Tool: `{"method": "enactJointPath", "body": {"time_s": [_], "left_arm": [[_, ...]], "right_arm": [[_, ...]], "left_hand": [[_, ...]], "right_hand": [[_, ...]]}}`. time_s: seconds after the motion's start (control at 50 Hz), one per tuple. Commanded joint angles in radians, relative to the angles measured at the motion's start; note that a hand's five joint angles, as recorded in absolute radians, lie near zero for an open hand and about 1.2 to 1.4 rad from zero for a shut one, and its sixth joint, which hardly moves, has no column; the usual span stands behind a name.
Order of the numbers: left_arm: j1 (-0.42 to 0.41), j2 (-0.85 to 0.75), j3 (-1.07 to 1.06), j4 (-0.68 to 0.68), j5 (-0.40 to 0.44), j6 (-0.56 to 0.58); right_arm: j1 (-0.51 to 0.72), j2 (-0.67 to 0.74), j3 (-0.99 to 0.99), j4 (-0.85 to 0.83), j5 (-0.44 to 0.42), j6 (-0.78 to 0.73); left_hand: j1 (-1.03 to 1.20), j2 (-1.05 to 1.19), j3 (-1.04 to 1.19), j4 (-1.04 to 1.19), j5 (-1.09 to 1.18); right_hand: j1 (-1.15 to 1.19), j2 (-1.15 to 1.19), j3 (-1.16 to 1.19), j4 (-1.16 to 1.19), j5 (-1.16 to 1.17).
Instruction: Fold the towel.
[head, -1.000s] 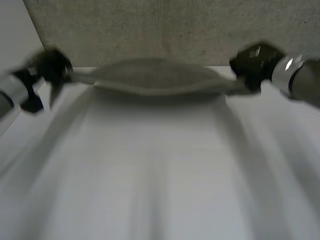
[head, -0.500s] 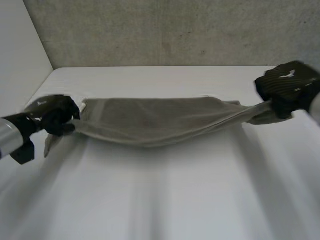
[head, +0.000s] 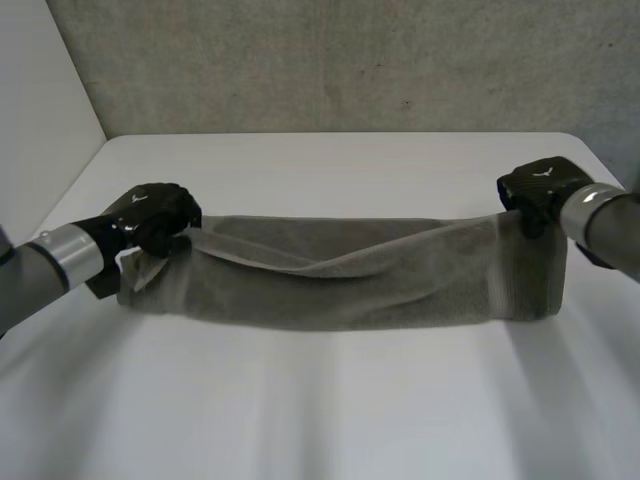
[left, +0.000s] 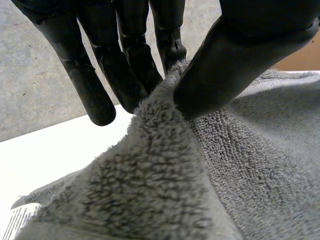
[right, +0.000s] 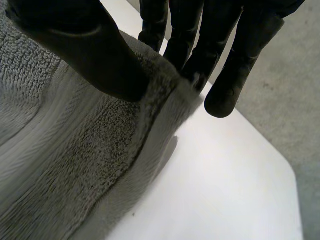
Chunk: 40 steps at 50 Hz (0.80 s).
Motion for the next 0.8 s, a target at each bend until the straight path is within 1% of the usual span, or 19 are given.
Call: {"method": "enactJointPath", "body": {"time_s": [0.02,0.1,0.14,0.26,0.3,0.32,0.34,0.36,0.38,0.4,0.48,0.6,0.64,0.66,0.7,0.72,0.74,0.76,0.8], "left_arm": [[-0.041,-0.190,0.257,0.000,-0.035,-0.007],[-0.045,-0.291,0.394,-0.002,-0.056,-0.009],[-0.045,-0.319,0.431,-0.002,-0.059,-0.009],[-0.051,-0.399,0.525,0.000,-0.063,-0.009],[-0.060,-0.416,0.540,0.001,-0.064,-0.009],[-0.060,-0.416,0.540,0.001,-0.064,-0.009],[-0.063,-0.420,0.543,0.003,-0.066,-0.009],[-0.065,-0.422,0.545,0.001,-0.075,-0.009],[-0.065,-0.422,0.545,0.001,-0.075,-0.009],[-0.065,-0.422,0.545,0.001,-0.092,-0.009],[-0.067,-0.413,0.545,-0.002,-0.141,-0.012],[-0.064,-0.347,0.531,-0.007,-0.148,-0.025],[-0.053,-0.267,0.493,-0.017,-0.147,-0.047],[-0.053,-0.267,0.493,-0.017,-0.147,-0.047],[-0.048,-0.221,0.459,-0.025,-0.147,-0.055],[-0.045,-0.171,0.423,-0.028,-0.147,-0.055],[-0.042,-0.122,0.380,-0.028,-0.148,-0.055],[-0.042,-0.121,0.379,-0.028,-0.148,-0.055],[-0.033,-0.040,0.285,-0.028,-0.150,-0.052]], "right_arm": [[0.044,0.142,-0.120,-0.093,0.054,0.111],[0.067,0.175,-0.149,-0.151,0.100,0.125],[0.073,0.210,-0.175,-0.189,0.168,0.124],[0.093,0.253,-0.214,-0.222,0.232,0.119],[0.103,0.282,-0.241,-0.226,0.236,0.119],[0.107,0.296,-0.258,-0.226,0.241,0.115],[0.107,0.296,-0.258,-0.226,0.241,0.114],[0.112,0.314,-0.279,-0.225,0.245,0.105],[0.112,0.314,-0.280,-0.225,0.245,0.105],[0.118,0.333,-0.307,-0.222,0.253,0.093],[0.126,0.348,-0.376,-0.216,0.288,0.078],[0.126,0.279,-0.385,-0.211,0.301,0.099],[0.126,0.186,-0.356,-0.206,0.298,0.128],[0.126,0.186,-0.356,-0.206,0.298,0.128],[0.126,0.091,-0.289,-0.187,0.281,0.153],[0.126,0.091,-0.289,-0.186,0.281,0.153],[0.126,0.040,-0.248,-0.176,0.269,0.153],[0.126,0.040,-0.247,-0.176,0.268,0.153],[0.124,-0.052,-0.141,-0.147,0.217,0.139]], "left_hand": [[0.110,0.052,0.050,0.032,0.073],[0.110,0.052,0.050,0.032,0.073],[0.110,0.052,0.050,0.032,0.073],[0.110,0.052,0.050,0.032,0.073],[-0.108,-0.166,-0.168,-0.186,-0.146],[-0.110,-0.167,-0.170,-0.187,-0.147],[-0.363,-0.420,-0.423,-0.440,-0.400],[-0.871,-0.928,-0.931,-0.949,-0.908],[-0.876,-0.934,-0.936,-0.954,-0.913],[-1.112,-1.169,-1.172,-1.189,-1.149],[-1.105,-1.163,-1.165,-1.183,-1.142],[-1.108,-1.166,-1.168,-1.186,-1.145],[-1.105,-1.163,-1.165,-1.183,-1.142],[-1.105,-1.163,-1.165,-1.183,-1.142],[-1.105,-1.163,-1.165,-1.183,-1.142],[-1.108,-1.165,-1.168,-1.186,-1.145],[-1.105,-1.163,-1.165,-1.183,-1.142],[-1.105,-1.163,-1.165,-1.183,-1.142],[-1.105,-1.163,-1.165,-1.183,-1.142]], "right_hand": [[0.061,0.061,0.060,0.049,0.053],[0.061,0.061,0.060,0.049,0.053],[0.061,0.061,0.060,0.049,0.053],[0.061,0.061,0.060,0.049,0.053],[0.006,0.006,0.006,-0.005,-0.001],[-0.442,-0.442,-0.442,-0.454,-0.449],[-0.446,-0.446,-0.447,-0.458,-0.453],[-0.865,-0.865,-0.865,-0.877,-0.872],[-0.869,-0.869,-0.869,-0.881,-0.876],[-1.161,-1.161,-1.162,-1.173,-1.168],[-1.161,-1.161,-1.162,-1.173,-1.168],[-1.161,-1.161,-1.162,-1.173,-1.168],[-1.161,-1.161,-1.162,-1.173,-1.168],[-1.161,-1.161,-1.162,-1.173,-1.168],[-1.161,-1.161,-1.162,-1.173,-1.168],[-1.161,-1.161,-1.162,-1.173,-1.168],[-1.161,-1.161,-1.162,-1.173,-1.168],[-1.161,-1.161,-1.162,-1.173,-1.168],[-1.161,-1.161,-1.162,-1.173,-1.168]]}}
